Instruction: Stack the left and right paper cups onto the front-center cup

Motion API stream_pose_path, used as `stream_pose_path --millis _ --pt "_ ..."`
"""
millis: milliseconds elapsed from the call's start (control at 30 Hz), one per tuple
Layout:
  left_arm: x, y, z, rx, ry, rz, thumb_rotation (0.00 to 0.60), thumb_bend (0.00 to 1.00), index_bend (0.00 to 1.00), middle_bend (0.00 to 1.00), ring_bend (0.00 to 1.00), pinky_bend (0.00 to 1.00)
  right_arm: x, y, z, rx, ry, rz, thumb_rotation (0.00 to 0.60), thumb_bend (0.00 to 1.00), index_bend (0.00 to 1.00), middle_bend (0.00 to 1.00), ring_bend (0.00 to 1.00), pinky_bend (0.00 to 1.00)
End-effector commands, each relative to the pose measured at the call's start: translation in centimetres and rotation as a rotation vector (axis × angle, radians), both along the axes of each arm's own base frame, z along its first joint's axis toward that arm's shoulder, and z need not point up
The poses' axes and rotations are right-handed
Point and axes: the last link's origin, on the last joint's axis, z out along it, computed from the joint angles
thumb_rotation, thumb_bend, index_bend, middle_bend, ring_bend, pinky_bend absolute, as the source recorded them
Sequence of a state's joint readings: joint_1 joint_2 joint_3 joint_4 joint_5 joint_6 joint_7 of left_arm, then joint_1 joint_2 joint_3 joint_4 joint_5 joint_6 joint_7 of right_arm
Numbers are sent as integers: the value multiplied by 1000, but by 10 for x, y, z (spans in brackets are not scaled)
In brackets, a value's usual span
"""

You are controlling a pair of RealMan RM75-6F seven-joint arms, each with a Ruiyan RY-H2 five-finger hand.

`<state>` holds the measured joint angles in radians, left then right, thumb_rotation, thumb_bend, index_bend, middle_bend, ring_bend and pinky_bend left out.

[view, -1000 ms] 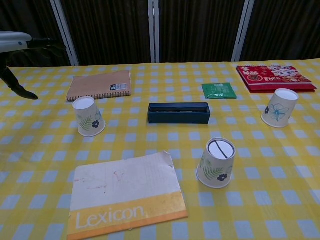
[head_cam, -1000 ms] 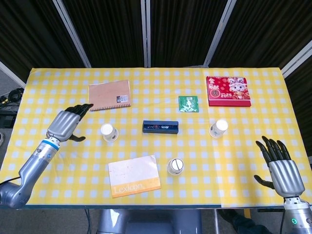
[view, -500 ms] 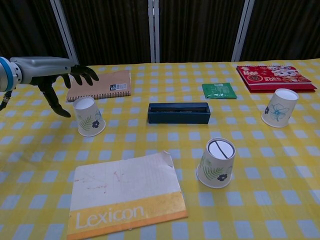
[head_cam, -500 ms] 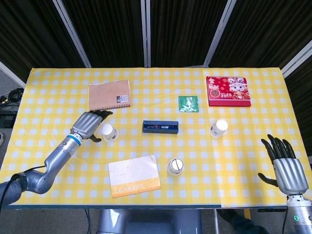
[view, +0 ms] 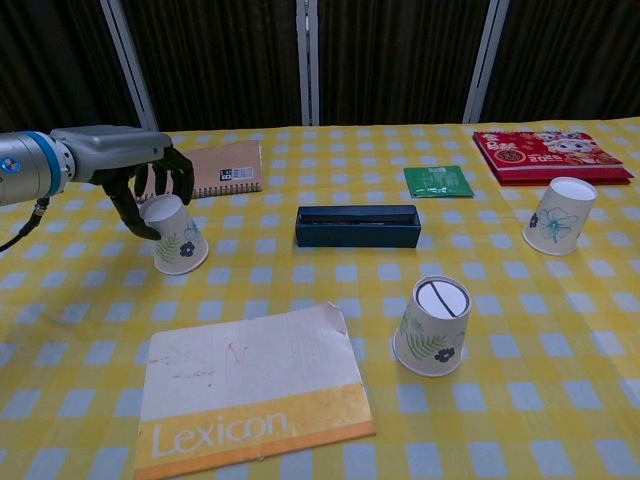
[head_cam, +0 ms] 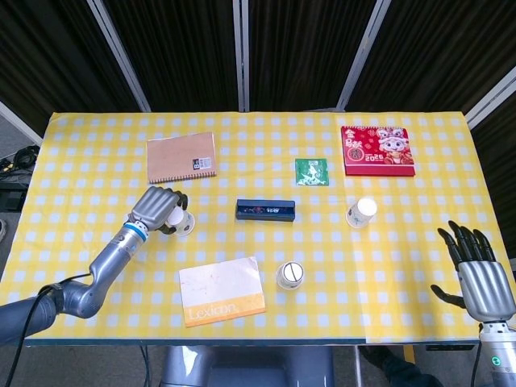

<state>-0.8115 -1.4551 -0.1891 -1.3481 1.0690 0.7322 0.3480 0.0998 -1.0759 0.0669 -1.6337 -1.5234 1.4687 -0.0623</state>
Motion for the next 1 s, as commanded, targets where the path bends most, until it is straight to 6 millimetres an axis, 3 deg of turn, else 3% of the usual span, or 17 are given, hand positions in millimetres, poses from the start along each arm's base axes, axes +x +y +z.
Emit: stream_pose_path --millis 33,333,633,1000 --pt "1 0 2 8 -4 2 600 193 452 399 392 442 0 0 1 -2 -1 2 600 0 121 0 0 0" --pt "19 -8 20 21 -56 -47 600 196 467 414 402 454 1 1 0 -1 -4 4 600 0 121 0 0 0" --pt "98 -37 43 -26 -172 -265 600 195 488 428 410 453 0 -1 4 -16 -8 -3 600 0 121 0 0 0" --pt "183 -73 11 -147 -73 -592 600 196 533 459 439 454 -6 -3 7 -35 -3 -36 600 0 121 0 0 0"
